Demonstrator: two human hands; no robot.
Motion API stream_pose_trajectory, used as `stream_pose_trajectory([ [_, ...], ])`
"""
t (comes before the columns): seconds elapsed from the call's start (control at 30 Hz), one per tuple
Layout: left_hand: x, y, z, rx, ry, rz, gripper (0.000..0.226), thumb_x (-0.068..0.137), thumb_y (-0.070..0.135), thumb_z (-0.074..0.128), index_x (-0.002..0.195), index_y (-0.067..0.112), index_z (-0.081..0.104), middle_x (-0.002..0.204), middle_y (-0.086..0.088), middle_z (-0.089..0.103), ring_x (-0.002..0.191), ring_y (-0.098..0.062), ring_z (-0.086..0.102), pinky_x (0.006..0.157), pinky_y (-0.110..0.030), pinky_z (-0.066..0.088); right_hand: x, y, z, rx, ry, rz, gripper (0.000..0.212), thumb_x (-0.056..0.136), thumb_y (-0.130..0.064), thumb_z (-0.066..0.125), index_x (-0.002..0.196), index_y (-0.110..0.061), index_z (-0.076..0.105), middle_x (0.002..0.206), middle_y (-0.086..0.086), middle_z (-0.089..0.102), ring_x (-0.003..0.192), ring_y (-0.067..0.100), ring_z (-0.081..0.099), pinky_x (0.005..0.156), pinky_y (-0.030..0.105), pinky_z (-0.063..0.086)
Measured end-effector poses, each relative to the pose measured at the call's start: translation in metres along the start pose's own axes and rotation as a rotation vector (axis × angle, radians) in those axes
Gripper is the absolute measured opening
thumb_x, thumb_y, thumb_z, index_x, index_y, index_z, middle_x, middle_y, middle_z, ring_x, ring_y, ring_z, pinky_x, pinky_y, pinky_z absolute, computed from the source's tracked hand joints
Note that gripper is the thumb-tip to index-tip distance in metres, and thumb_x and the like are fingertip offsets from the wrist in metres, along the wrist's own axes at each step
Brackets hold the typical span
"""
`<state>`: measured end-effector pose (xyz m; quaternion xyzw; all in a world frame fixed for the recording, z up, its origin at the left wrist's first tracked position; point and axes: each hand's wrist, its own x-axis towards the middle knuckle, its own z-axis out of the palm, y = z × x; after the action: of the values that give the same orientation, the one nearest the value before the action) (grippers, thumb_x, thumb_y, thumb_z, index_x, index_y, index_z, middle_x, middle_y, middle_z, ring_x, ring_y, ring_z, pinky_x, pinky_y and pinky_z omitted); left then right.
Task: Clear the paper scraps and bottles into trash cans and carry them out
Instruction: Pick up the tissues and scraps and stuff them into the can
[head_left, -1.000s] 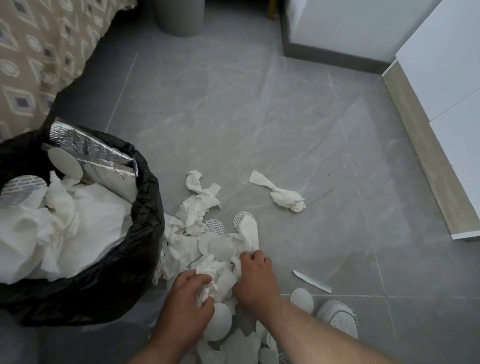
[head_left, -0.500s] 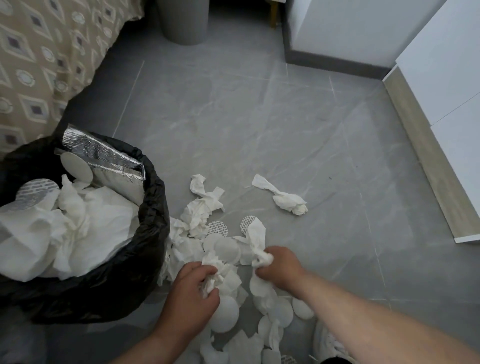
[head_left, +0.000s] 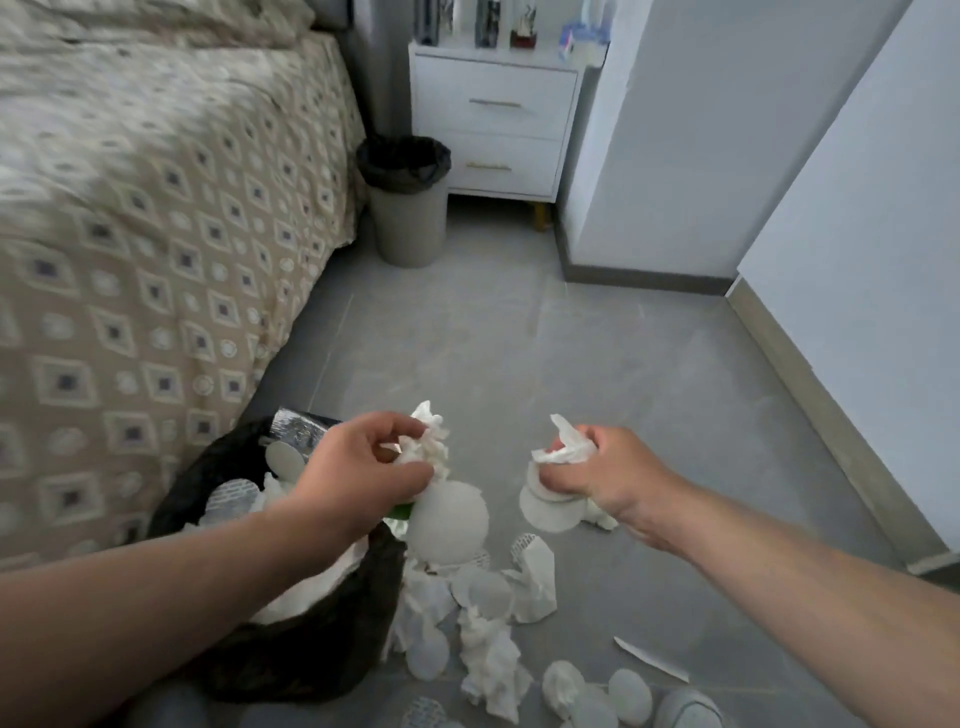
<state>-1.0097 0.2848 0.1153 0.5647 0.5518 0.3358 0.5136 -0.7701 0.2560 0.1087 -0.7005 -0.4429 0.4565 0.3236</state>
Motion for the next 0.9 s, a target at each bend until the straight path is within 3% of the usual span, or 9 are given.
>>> stream_pose_trajectory([
  [0.07, 0.0, 0.0, -0.031, -0.051, 0.076, -0.01, 0.028, 0.061, 0.014, 0.073, 0.087, 0.023, 0.07, 0.081, -0.015, 0.066, 0.072, -0.021, 0.061, 0.067, -0.039, 0.055, -0.003, -0.003, 0.016, 0.056, -0.003, 0.006, 0.02, 0.068, -0.009, 0.08, 0.079, -0.016, 0.064, 0.074, 0.001, 0.065, 0.067, 0.014, 0.058, 0.063, 0.027, 0.043],
  [0.2, 0.004, -0.041, -0.092, -0.141, 0.272, -0.055, 0.029, 0.065, 0.007, 0.074, 0.088, 0.023, 0.067, 0.081, -0.012, 0.068, 0.071, -0.019, 0.062, 0.066, -0.032, 0.054, 0.003, -0.003, 0.048, 0.069, -0.068, 0.045, 0.017, 0.073, -0.001, 0.076, 0.082, -0.011, 0.065, 0.077, 0.005, 0.067, 0.07, 0.017, 0.062, 0.065, 0.028, 0.046],
  [0.27, 0.008, -0.074, -0.111, -0.111, 0.353, -0.09, 0.033, 0.06, 0.015, 0.071, 0.091, 0.022, 0.065, 0.076, -0.003, 0.068, 0.068, -0.016, 0.061, 0.058, -0.025, 0.053, 0.009, -0.001, 0.059, 0.092, -0.077, 0.071, 0.016, 0.074, 0.002, 0.075, 0.083, -0.007, 0.065, 0.08, 0.01, 0.068, 0.071, 0.021, 0.063, 0.066, 0.03, 0.047],
  [0.33, 0.016, -0.107, -0.119, 0.054, 0.399, -0.126, 0.037, 0.061, 0.018, 0.074, 0.097, 0.021, 0.063, 0.084, 0.0, 0.067, 0.076, -0.016, 0.062, 0.065, -0.026, 0.053, 0.015, 0.0, 0.069, 0.095, -0.086, 0.094, 0.017, 0.074, 0.004, 0.074, 0.086, -0.004, 0.065, 0.084, 0.013, 0.07, 0.074, 0.024, 0.064, 0.067, 0.032, 0.047],
  [0.47, 0.033, -0.153, -0.115, 0.561, 0.189, -0.117, 0.061, 0.066, 0.024, 0.079, 0.123, 0.016, 0.057, 0.121, -0.005, 0.052, 0.113, -0.021, 0.052, 0.094, -0.026, 0.04, 0.026, 0.001, 0.082, 0.133, -0.085, 0.133, 0.019, 0.074, 0.005, 0.073, 0.088, -0.004, 0.065, 0.088, 0.017, 0.071, 0.077, 0.026, 0.065, 0.069, 0.032, 0.047],
  [0.6, 0.038, -0.16, -0.112, 0.845, -0.022, -0.102, 0.084, 0.07, 0.052, 0.067, 0.143, 0.032, 0.032, 0.153, -0.008, 0.021, 0.141, -0.025, 0.02, 0.115, -0.037, 0.022, 0.029, -0.004, 0.093, 0.183, -0.129, 0.155, 0.026, 0.067, 0.006, 0.078, 0.085, -0.005, 0.064, 0.082, 0.015, 0.068, 0.074, 0.025, 0.062, 0.067, 0.032, 0.045],
  [0.7, 0.024, -0.149, -0.114, 0.879, 0.048, 0.029, 0.094, 0.057, 0.076, 0.04, 0.144, 0.043, 0.025, 0.158, -0.008, 0.011, 0.143, -0.026, 0.017, 0.116, -0.037, 0.019, 0.029, -0.013, 0.104, 0.187, -0.142, 0.137, 0.021, 0.073, 0.008, 0.073, 0.083, -0.007, 0.062, 0.08, 0.012, 0.065, 0.073, 0.023, 0.06, 0.066, 0.03, 0.045],
  [0.8, 0.006, -0.147, -0.128, 0.789, 0.15, 0.211, 0.085, 0.064, 0.072, 0.042, 0.141, 0.036, 0.035, 0.156, -0.006, 0.02, 0.139, -0.023, 0.027, 0.11, -0.033, 0.021, 0.024, -0.021, 0.12, 0.108, -0.177, 0.095, 0.02, 0.074, 0.004, 0.074, 0.081, -0.01, 0.062, 0.077, 0.008, 0.065, 0.071, 0.019, 0.06, 0.067, 0.029, 0.047],
  [0.9, 0.0, -0.162, -0.149, 0.743, 0.264, 0.187, 0.08, 0.073, 0.066, 0.036, 0.139, 0.021, 0.043, 0.151, -0.004, 0.032, 0.137, -0.022, 0.03, 0.107, -0.028, 0.018, 0.021, -0.026, 0.147, -0.036, -0.22, 0.053, 0.019, 0.071, -0.006, 0.078, 0.079, -0.015, 0.063, 0.074, 0.003, 0.066, 0.068, 0.016, 0.061, 0.065, 0.031, 0.047],
])
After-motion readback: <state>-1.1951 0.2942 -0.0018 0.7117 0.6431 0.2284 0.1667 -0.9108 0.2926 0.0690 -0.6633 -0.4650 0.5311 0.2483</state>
